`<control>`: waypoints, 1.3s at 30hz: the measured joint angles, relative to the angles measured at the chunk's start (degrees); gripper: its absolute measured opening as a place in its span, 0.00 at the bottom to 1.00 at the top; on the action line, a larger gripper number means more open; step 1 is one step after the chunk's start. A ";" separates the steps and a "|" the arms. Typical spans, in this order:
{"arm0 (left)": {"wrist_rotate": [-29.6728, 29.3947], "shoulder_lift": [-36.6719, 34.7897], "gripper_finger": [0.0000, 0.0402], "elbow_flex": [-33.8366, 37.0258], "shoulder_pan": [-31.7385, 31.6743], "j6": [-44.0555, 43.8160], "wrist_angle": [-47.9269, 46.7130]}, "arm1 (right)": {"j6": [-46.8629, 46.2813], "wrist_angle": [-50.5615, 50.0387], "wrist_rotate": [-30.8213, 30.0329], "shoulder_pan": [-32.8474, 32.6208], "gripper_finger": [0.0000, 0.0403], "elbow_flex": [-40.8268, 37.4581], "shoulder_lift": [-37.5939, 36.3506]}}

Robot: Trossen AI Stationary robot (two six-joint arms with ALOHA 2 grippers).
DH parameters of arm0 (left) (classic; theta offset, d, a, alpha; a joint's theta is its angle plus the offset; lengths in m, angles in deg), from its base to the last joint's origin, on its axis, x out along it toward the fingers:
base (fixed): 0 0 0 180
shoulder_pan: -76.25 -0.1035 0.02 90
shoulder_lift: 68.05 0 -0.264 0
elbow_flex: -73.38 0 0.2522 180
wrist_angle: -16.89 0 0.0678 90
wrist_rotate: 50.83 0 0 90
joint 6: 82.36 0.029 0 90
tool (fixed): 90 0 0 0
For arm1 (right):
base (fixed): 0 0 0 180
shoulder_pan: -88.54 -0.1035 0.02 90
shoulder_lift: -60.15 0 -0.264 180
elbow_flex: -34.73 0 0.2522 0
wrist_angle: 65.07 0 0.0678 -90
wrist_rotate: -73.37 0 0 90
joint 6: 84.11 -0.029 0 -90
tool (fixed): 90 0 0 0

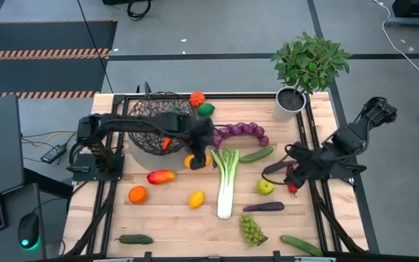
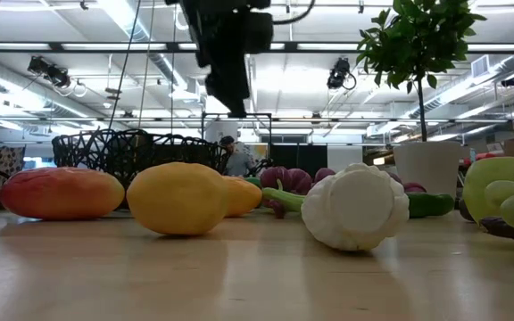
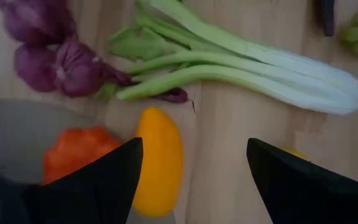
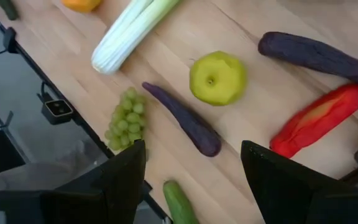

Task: Build produce basket
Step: Put the yellow mango into the wire basket

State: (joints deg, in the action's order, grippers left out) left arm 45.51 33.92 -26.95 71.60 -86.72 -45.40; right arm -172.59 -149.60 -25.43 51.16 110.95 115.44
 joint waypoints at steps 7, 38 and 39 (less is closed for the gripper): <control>0.02 5.59 0.73 0.00 1.80 9.54 -1.79 | -1.36 -3.25 -5.49 -4.71 0.66 0.00 0.41; -4.75 15.94 0.73 -0.01 0.31 9.51 -5.83 | -6.54 -2.99 -11.37 -10.26 0.66 0.00 3.82; -4.73 16.24 0.73 0.00 0.31 9.50 -5.75 | -6.54 -2.88 -11.35 -10.26 0.66 0.00 3.82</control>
State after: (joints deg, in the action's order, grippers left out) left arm 40.77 50.16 -26.95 71.91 -77.21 -51.15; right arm -179.13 -152.49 -36.79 40.90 110.95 119.26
